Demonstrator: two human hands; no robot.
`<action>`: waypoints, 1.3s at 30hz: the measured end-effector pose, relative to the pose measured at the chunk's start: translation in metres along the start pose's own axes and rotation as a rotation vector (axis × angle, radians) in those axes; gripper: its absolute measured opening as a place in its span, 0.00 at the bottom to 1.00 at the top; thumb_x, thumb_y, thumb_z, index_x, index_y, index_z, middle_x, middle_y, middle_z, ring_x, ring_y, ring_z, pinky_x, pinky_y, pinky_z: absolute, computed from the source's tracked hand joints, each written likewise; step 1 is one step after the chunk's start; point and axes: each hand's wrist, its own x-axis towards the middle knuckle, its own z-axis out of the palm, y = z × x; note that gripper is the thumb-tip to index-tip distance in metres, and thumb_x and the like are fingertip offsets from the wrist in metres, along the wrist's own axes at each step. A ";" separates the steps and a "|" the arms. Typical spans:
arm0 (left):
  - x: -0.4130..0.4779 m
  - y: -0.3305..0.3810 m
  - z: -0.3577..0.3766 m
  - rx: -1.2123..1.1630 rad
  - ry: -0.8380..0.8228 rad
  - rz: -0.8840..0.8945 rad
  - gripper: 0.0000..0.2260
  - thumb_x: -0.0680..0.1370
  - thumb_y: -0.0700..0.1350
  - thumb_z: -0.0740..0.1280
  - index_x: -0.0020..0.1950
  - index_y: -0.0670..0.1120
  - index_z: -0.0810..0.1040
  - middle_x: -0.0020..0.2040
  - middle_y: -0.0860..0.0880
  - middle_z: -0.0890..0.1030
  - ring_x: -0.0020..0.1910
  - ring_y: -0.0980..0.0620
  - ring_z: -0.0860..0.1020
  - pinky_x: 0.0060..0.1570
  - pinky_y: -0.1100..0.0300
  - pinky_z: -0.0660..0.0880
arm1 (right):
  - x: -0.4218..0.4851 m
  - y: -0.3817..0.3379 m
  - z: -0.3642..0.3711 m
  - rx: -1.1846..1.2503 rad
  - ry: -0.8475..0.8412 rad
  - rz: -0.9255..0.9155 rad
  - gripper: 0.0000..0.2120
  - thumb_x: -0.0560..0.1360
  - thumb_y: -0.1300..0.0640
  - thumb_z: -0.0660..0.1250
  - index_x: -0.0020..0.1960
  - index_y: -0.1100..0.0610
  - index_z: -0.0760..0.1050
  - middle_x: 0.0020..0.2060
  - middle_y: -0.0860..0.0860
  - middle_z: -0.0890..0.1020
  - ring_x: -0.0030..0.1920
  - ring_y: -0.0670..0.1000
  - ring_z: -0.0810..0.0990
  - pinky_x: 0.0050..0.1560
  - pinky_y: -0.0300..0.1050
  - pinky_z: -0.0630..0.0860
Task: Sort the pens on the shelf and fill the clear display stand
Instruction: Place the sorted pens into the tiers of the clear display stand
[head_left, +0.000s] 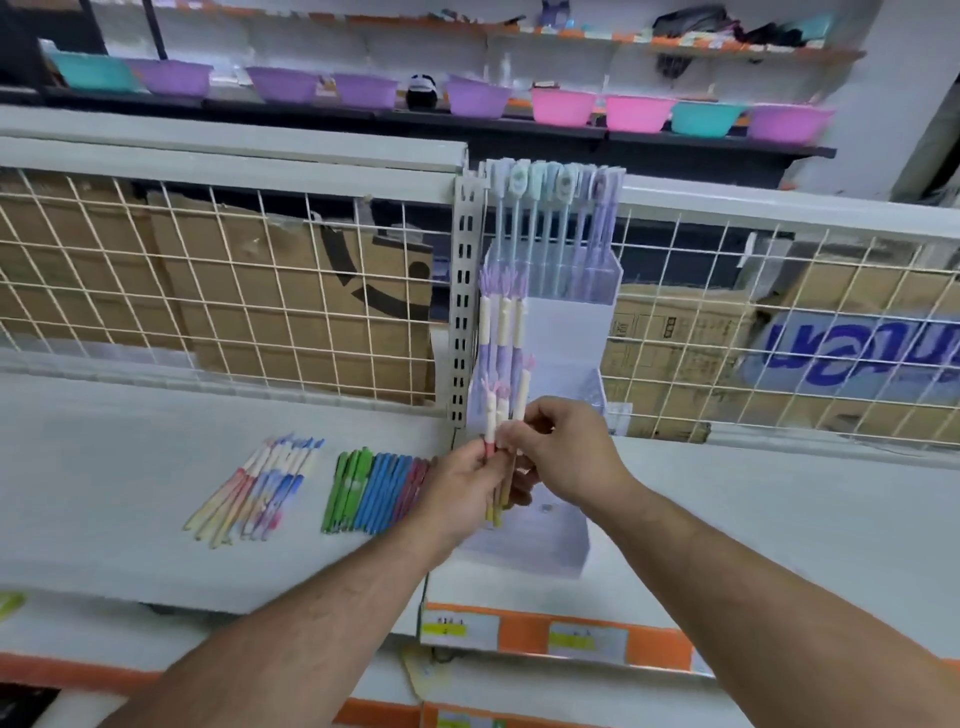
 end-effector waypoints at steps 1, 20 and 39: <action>0.001 -0.002 0.005 0.003 0.036 -0.009 0.10 0.85 0.44 0.60 0.52 0.45 0.80 0.41 0.45 0.86 0.40 0.47 0.85 0.41 0.59 0.81 | 0.002 0.002 -0.007 -0.022 0.001 -0.020 0.10 0.74 0.56 0.74 0.37 0.60 0.78 0.29 0.55 0.81 0.31 0.59 0.82 0.37 0.56 0.82; 0.008 -0.014 0.006 0.069 0.168 -0.020 0.09 0.83 0.54 0.62 0.47 0.61 0.80 0.37 0.52 0.83 0.40 0.48 0.85 0.46 0.47 0.80 | 0.065 -0.043 -0.067 0.050 0.134 -0.045 0.05 0.79 0.60 0.69 0.45 0.60 0.77 0.38 0.57 0.84 0.31 0.49 0.84 0.29 0.43 0.81; 0.015 -0.023 -0.001 0.049 0.098 -0.065 0.11 0.83 0.47 0.64 0.50 0.63 0.81 0.37 0.56 0.82 0.43 0.52 0.84 0.55 0.44 0.81 | 0.082 -0.039 -0.040 -0.219 0.089 -0.006 0.07 0.78 0.57 0.71 0.41 0.56 0.78 0.34 0.53 0.85 0.38 0.54 0.86 0.44 0.59 0.84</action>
